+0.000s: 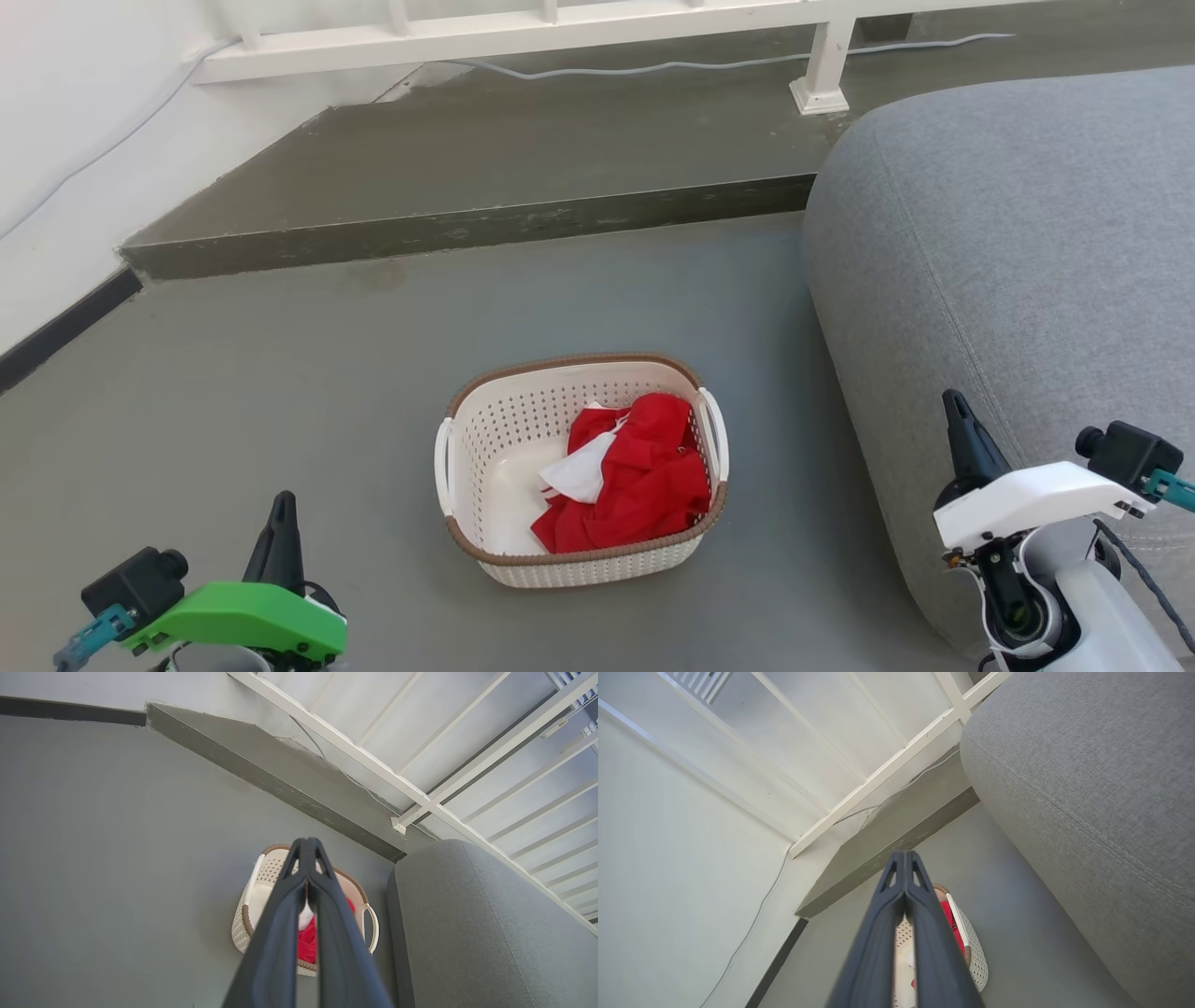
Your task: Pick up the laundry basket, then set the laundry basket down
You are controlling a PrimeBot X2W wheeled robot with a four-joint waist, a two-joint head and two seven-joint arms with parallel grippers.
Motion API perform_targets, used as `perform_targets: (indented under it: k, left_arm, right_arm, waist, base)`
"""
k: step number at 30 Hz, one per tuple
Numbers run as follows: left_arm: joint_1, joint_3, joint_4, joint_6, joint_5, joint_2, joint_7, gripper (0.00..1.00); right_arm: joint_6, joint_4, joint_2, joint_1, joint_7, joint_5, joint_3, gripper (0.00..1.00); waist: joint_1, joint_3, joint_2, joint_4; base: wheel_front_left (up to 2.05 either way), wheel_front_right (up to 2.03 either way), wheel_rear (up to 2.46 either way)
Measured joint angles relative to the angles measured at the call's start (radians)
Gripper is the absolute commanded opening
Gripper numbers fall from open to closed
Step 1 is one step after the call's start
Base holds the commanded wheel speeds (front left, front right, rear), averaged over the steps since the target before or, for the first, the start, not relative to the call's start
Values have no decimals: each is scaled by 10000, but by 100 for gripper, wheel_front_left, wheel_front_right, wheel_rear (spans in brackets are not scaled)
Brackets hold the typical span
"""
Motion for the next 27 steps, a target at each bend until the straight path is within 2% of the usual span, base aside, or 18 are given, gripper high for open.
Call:
perform_targets:
  k: [27]
  left_arm:
    - [-244, 685, 249, -648, -3492, -19, 871, 0]
  right_arm:
    - [633, -19, 314, -4, 874, 3390, -1223, 0]
  waist:
    - [0, -112, 0, 260]
  base:
    - [0, 0, 0]
